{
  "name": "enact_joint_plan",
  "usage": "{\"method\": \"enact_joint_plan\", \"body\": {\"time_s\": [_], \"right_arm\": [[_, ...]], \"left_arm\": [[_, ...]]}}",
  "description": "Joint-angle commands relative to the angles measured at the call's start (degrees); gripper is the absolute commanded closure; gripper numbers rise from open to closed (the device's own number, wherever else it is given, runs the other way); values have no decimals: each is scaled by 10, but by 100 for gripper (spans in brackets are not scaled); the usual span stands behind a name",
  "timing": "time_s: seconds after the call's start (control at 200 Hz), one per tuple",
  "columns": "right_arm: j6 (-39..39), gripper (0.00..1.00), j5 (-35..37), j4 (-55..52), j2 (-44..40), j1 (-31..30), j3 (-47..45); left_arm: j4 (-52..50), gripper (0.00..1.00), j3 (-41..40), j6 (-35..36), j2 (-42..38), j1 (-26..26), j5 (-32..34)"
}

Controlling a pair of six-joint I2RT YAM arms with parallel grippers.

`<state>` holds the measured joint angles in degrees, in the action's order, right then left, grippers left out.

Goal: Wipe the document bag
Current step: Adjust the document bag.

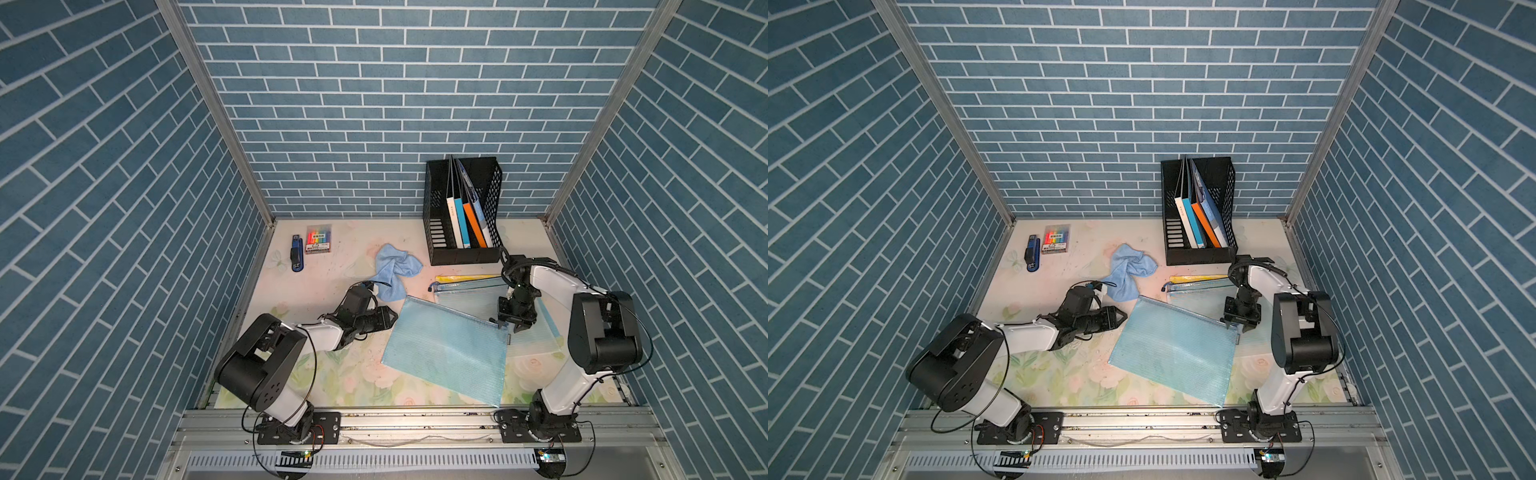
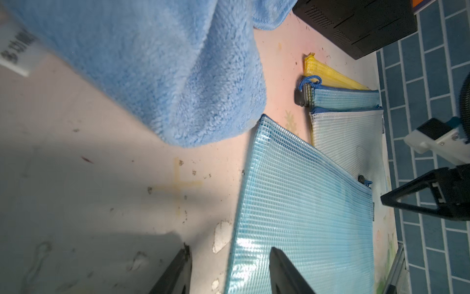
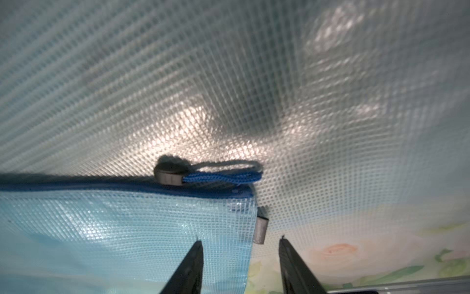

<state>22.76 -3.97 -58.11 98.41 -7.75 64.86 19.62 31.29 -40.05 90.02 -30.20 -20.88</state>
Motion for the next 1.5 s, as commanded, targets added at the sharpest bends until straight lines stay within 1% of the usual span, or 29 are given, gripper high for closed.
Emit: {"method": "enact_joint_plan", "body": {"time_s": [0.0,0.045,0.155,0.26,0.39,0.49,0.59,0.716,0.781,0.851,0.951,1.036,1.156,1.286,1.361,1.496], "right_arm": [[44,51,14,42,2,1,13],[51,51,8,57,7,1,10],[65,52,18,91,20,2,-4],[83,55,27,110,31,3,-19],[106,60,22,146,24,4,-45],[115,60,27,150,22,4,-56],[138,61,34,171,-1,5,-82],[164,69,33,198,-12,6,-107],[169,75,29,206,-6,6,-113],[175,87,28,211,-4,7,-117],[179,100,35,213,-17,7,-120],[178,100,45,205,-36,7,-112],[165,100,48,172,-68,8,-83],[107,100,77,98,-85,16,-28],[63,100,98,63,-78,29,6],[-6,100,123,15,-40,52,63]], "left_arm": [[-9,46,16,22,14,-1,-11],[-11,46,17,25,14,-1,-11],[-7,46,14,25,13,0,-12],[-10,46,10,25,10,-1,-11],[-10,46,4,25,7,0,-9],[-13,46,4,26,4,1,-10],[-14,46,3,26,0,1,-8],[-16,46,3,26,1,2,-9],[-18,46,3,28,2,2,-8],[-20,46,3,28,1,2,-8],[-21,46,0,28,-3,2,-7],[-21,46,-4,26,-9,3,-5],[-23,46,-10,26,-15,4,-2],[-23,46,-15,25,-23,5,1],[-23,46,-18,24,-26,6,3],[-30,46,-14,31,-28,6,9]]}}
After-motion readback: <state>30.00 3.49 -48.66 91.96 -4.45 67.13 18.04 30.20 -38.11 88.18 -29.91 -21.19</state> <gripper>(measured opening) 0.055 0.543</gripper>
